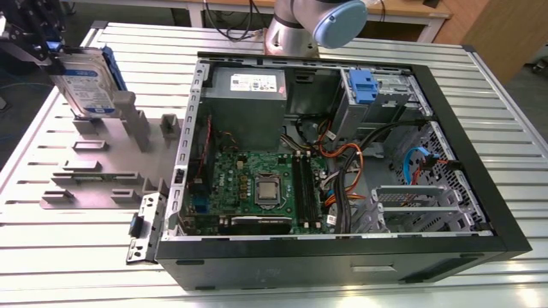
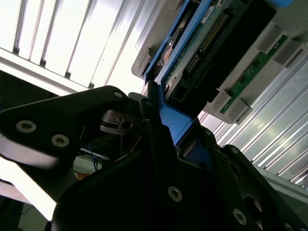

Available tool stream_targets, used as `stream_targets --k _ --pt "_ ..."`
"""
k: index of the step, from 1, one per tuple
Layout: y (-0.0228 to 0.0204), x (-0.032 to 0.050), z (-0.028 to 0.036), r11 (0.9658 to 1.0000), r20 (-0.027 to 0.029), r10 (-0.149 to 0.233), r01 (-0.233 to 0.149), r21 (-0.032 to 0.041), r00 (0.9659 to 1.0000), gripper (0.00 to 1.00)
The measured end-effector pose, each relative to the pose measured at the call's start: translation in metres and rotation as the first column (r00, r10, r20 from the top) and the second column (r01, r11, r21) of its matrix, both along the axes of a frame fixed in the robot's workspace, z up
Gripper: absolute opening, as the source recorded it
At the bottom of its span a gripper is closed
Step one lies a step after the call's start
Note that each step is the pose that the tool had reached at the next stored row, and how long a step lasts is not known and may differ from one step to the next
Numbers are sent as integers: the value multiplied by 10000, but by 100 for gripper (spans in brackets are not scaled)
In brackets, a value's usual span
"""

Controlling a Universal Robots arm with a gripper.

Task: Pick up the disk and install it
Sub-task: 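Pick up the disk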

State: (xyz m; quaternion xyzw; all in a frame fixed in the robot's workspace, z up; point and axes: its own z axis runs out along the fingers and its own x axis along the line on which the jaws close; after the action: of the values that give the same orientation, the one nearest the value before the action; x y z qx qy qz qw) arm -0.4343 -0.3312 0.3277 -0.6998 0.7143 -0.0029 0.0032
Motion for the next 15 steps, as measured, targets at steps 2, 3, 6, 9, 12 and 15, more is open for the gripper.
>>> stream_targets --k 2,3,6,9,12,15 --pt "0 0 7 10000 0 0 0 0 10000 36" --pt "0 0 11 10000 -1 0 0 0 10000 36" --pt "0 0 20 10000 0 0 0 0 10000 36" --pt "0 0 35 10000 -2 0 0 -1 10000 36" --pt "0 0 43 10000 0 0 0 0 10000 36" --pt "0 0 56 10000 -1 0 0 -1 10000 36"
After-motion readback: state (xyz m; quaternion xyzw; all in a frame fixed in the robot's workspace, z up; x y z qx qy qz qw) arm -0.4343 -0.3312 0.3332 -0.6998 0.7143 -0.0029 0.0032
